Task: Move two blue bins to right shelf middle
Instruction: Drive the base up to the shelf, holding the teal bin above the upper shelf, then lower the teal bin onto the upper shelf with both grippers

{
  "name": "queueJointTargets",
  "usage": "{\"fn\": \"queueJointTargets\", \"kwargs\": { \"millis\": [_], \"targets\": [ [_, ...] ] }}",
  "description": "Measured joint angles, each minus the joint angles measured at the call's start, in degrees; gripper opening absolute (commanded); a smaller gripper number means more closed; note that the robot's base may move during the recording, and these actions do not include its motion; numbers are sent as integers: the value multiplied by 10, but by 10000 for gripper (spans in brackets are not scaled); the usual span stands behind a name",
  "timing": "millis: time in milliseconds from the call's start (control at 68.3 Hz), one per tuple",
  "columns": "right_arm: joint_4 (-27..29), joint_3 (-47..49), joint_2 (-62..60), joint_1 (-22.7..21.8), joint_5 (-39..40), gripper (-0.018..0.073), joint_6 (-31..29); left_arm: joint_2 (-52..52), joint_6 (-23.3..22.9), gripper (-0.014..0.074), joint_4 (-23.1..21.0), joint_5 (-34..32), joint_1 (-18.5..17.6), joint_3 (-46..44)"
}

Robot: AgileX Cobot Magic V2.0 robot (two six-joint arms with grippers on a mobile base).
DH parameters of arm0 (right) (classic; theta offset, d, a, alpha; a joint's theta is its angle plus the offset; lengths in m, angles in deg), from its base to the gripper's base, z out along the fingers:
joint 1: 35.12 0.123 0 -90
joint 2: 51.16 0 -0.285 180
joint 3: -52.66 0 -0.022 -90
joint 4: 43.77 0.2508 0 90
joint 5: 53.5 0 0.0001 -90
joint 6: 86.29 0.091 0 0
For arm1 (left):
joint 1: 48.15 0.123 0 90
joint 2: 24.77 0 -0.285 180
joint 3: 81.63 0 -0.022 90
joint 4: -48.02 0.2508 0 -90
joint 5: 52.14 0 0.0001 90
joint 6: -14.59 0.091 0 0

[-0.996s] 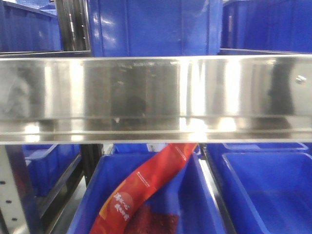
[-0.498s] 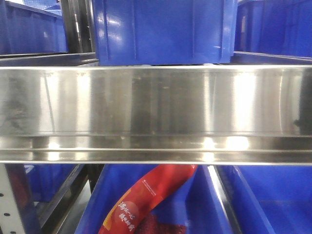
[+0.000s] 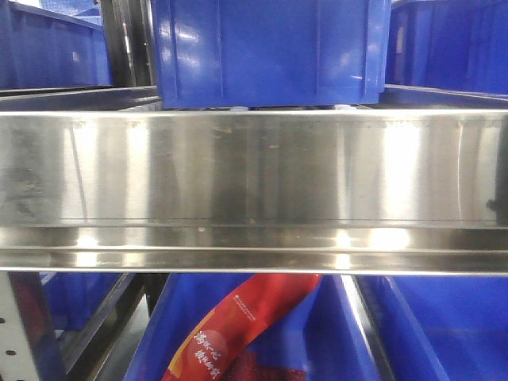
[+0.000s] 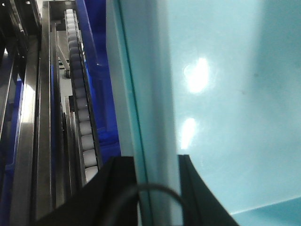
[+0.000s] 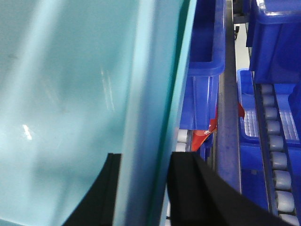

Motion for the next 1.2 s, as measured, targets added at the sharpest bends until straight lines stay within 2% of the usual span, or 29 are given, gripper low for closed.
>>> {"fn": "queueJointTargets", "kwargs": {
  "millis": [922, 1010, 1200],
  "targets": [
    [0, 0, 0, 0, 2, -154, 0, 0, 0, -111, 0, -4, 0, 0],
    [0, 0, 0, 0, -8, -154, 0, 0, 0, -111, 0, 14, 0, 0],
    [21, -11, 0, 1, -90, -154, 1, 0, -3, -111, -11, 90, 0, 21]
  ]
}}
